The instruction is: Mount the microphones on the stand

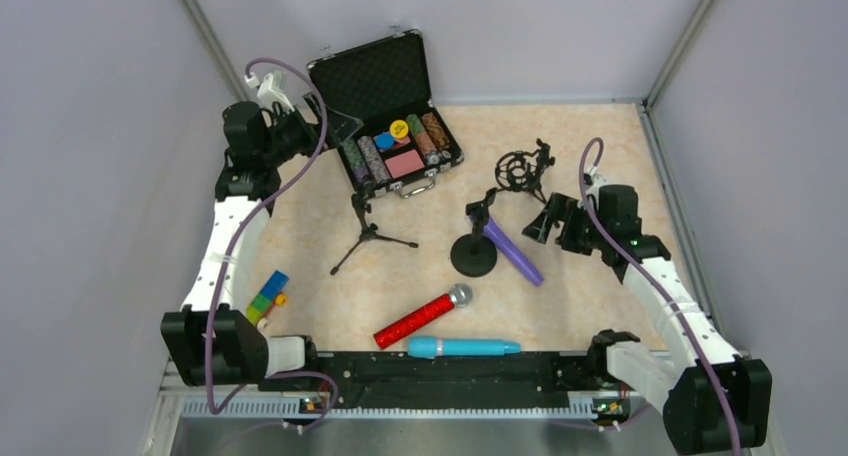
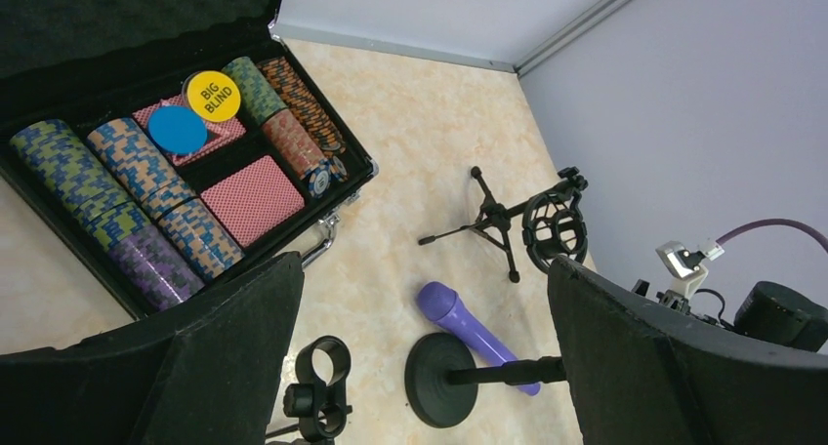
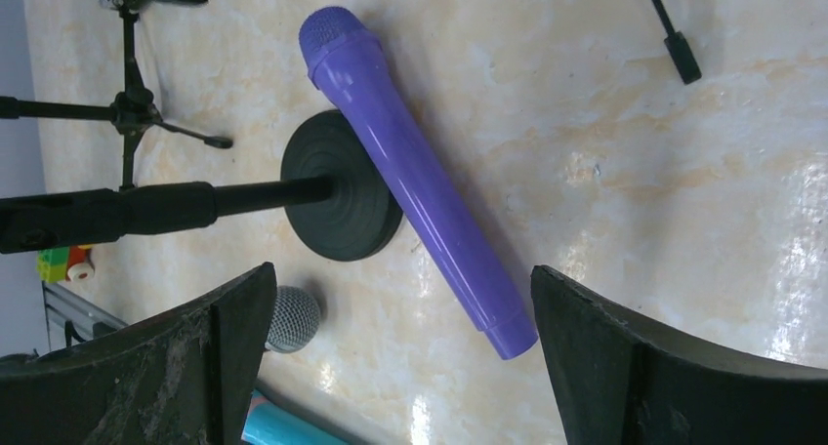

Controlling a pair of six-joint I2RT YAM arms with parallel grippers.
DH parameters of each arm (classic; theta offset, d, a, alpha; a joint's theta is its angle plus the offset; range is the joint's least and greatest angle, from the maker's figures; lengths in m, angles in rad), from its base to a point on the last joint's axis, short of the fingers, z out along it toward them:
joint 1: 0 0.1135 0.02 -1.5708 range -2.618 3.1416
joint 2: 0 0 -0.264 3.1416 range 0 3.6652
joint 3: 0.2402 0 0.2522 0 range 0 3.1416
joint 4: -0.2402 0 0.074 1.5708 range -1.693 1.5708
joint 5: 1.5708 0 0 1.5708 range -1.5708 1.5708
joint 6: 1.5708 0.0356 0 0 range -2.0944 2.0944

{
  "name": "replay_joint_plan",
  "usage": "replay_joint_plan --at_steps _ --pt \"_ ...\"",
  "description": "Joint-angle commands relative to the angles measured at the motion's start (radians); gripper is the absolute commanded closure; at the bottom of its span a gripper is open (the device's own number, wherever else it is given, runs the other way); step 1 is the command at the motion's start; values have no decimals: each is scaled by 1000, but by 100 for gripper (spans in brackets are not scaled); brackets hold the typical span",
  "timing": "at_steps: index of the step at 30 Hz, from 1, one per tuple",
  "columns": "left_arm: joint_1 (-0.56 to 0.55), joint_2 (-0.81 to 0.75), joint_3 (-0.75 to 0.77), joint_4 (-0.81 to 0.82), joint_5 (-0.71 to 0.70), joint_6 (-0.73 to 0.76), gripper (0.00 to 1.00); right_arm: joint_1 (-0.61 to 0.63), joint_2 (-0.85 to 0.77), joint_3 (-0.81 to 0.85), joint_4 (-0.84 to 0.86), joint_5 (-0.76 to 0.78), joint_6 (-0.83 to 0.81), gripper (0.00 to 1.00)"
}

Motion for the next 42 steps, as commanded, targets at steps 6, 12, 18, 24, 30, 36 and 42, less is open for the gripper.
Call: replay_joint_plan --at_steps 6,12,18,24,30,36,42 --pt "-7 -40 38 -10 -1 53 1 66 13 -16 20 3 -27 1" --pt "-7 -47 27 16 28 52 1 169 93 -11 32 80 -29 1" --pt "-8 -56 16 47 62 47 1 301 216 34 7 305 -20 4" --pt "-8 -66 6 64 70 49 1 375 325 50 19 464 1 14" --pt "-11 -75 1 77 78 51 1 398 360 36 25 527 9 28" --pt "-10 -83 -3 83 77 52 1 409 303 -9 44 501 14 49" --pt "-10 -87 -4 82 73 52 1 419 223 -67 55 454 33 66"
